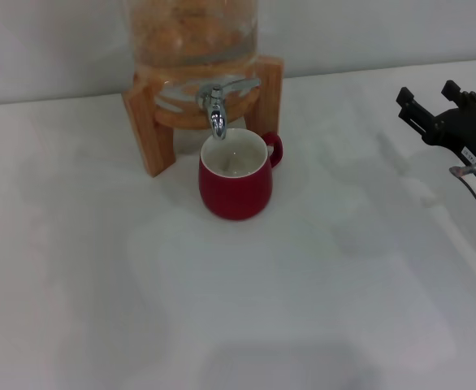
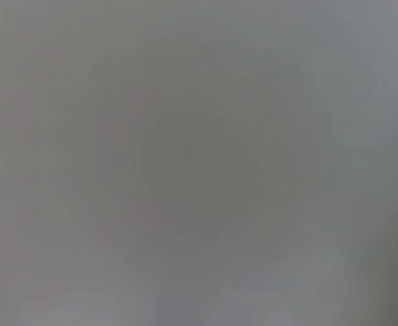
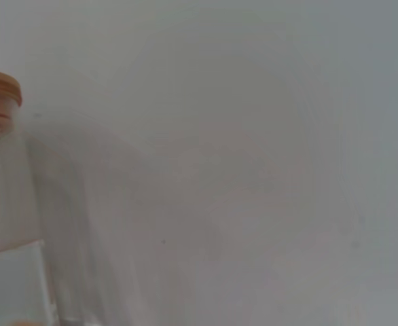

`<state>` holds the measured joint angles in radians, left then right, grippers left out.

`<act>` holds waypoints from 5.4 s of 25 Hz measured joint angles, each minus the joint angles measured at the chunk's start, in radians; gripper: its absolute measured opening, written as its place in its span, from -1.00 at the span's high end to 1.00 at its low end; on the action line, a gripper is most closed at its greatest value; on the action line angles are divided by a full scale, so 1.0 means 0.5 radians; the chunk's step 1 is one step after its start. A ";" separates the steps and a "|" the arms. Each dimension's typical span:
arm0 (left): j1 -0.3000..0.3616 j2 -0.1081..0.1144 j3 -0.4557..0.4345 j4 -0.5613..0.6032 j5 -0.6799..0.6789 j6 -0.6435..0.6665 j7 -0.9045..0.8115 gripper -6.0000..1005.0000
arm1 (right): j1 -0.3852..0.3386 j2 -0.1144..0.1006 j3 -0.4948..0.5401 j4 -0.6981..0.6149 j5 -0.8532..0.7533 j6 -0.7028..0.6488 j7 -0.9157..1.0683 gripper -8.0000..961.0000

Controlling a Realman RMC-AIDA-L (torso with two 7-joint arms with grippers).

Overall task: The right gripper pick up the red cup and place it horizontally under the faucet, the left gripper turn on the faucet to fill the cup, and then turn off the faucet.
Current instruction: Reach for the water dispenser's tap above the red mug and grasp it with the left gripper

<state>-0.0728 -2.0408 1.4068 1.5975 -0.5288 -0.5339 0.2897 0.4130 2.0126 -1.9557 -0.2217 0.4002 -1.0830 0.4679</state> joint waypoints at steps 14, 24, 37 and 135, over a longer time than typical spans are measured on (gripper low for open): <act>-0.113 -0.037 -0.472 -0.003 -0.946 -0.705 0.997 -0.72 | 0.010 0.000 0.015 -0.005 0.000 0.016 0.007 -0.76; -0.211 -0.032 -0.649 -0.081 -1.368 -1.147 1.401 -0.72 | 0.009 0.002 0.007 -0.005 -0.011 0.016 0.015 -0.76; -0.481 0.025 -0.817 -0.449 -1.601 -1.597 1.711 -0.72 | 0.007 0.012 -0.020 -0.019 -0.018 0.019 0.015 -0.76; -1.360 -0.067 -0.658 -0.741 -0.908 -1.788 1.816 -0.72 | 0.006 0.028 -0.190 -0.049 -0.018 0.025 0.018 -0.76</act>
<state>-0.7527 -2.0743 1.0777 1.2268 -0.9829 -1.4280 1.1977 0.4161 2.0266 -2.0509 -0.2463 0.3912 -1.0706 0.4771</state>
